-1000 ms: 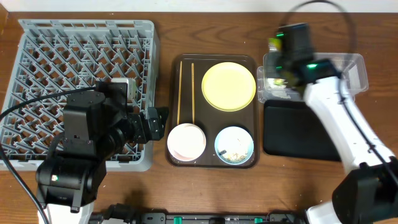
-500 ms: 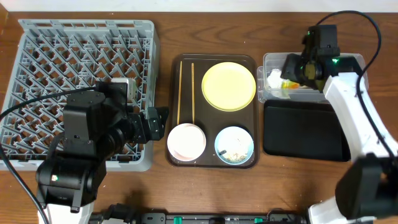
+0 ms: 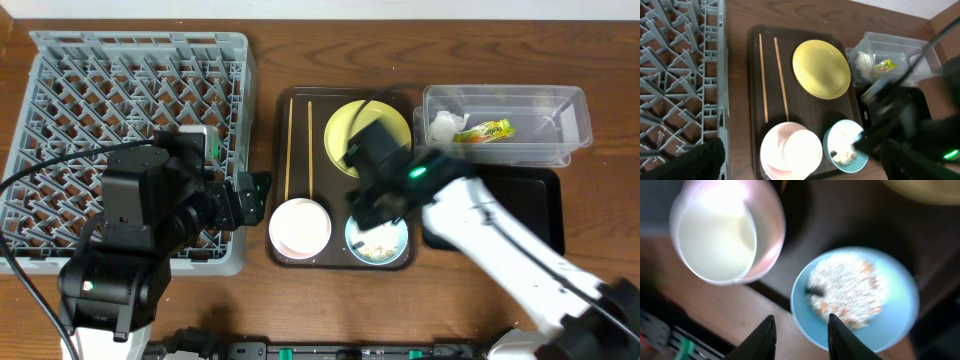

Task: Sort waste into correct bins and load items into the dishwasher
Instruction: 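Grasp the light-blue bowl with the right gripper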

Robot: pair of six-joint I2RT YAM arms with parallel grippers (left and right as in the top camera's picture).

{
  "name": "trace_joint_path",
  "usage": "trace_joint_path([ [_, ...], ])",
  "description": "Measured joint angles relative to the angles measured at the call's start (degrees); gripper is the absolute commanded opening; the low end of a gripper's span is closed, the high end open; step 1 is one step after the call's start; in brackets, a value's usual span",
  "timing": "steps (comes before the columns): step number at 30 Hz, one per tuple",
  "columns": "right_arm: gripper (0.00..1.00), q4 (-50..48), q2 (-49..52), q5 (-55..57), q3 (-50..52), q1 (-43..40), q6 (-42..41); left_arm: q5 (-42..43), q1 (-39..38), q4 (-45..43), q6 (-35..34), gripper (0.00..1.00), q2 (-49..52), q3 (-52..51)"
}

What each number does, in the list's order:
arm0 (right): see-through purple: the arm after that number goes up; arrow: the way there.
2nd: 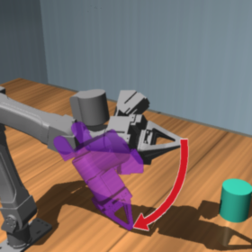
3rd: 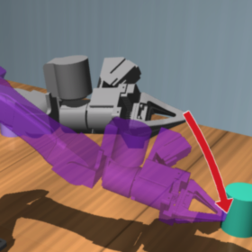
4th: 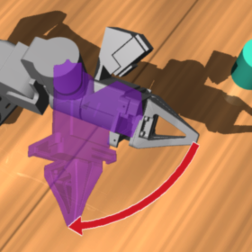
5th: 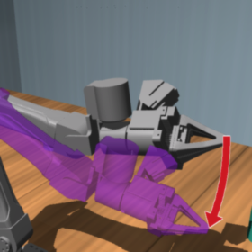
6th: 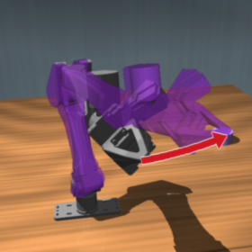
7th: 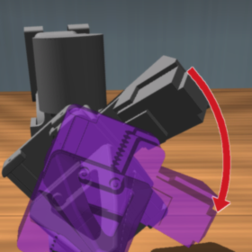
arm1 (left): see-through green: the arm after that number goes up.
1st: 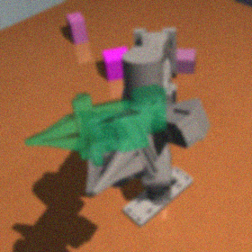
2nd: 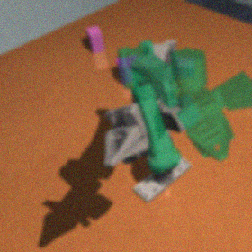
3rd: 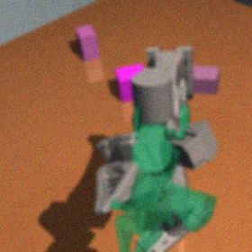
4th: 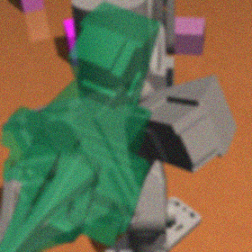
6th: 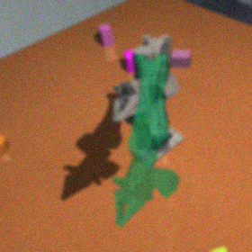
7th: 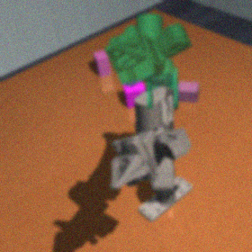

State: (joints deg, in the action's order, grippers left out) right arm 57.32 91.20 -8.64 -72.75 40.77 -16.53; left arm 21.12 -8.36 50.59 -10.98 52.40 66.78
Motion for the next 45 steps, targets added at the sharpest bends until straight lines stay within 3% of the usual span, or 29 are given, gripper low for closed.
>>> trace_joint_path([
  [9,0.32,-7.2,8.6,4.1,3.9,5.3,-0.8,0.0,0.0,0.0,0.0,1.00,0.0,0.0],
  [14,0.20,-6.3,14.5,4.6,4.0,5.5,-0.3,0.0,0.0,0.0,0.0,0.99,0.0,0.0],
  [16,0.20,-6.0,15.9,4.5,4.3,5.2,-0.5,0.0,0.0,0.0,0.0,0.99,0.0,0.0],
  [18,0.01,-5.8,16.0,5.1,4.4,4.0,-0.7,0.0,0.0,0.0,0.0,1.00,0.0,0.0],
  [29,0.01,-5.6,15.2,7.3,4.1,0.2,-1.2,0.0,0.0,0.0,0.0,0.99,0.0,0.0],
  [37,0.01,-10.2,9.4,-5.2,4.2,-5.0,-0.3,0.0,0.0,0.0,0.0,1.00,0.0,0.0],
  [45,0.01,-11.7,-2.6,-21.8,4.2,-20.8,0.5,0.0,0.0,0.0,0.0,1.00,0.0,0.0],
])
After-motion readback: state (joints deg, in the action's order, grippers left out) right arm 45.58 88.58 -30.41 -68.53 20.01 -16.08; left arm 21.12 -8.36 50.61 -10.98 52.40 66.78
